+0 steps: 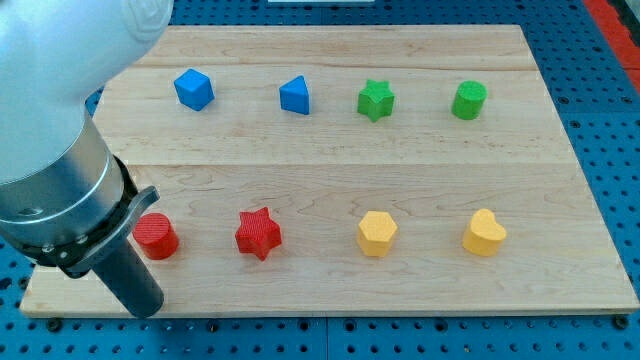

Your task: Move your arm closer to the red star

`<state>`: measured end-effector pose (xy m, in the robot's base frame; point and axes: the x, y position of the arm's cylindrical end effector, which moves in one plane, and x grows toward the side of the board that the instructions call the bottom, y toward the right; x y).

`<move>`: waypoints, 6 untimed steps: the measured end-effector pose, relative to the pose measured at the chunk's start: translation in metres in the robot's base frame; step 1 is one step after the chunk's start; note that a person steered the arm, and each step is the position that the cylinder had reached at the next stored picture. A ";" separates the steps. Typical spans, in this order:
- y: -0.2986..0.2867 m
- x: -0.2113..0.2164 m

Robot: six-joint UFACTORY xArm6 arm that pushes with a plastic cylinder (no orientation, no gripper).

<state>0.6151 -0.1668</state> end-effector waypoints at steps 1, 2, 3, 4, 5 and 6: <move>0.001 0.000; 0.001 0.000; 0.001 0.001; 0.007 0.001; 0.018 0.001; 0.028 0.001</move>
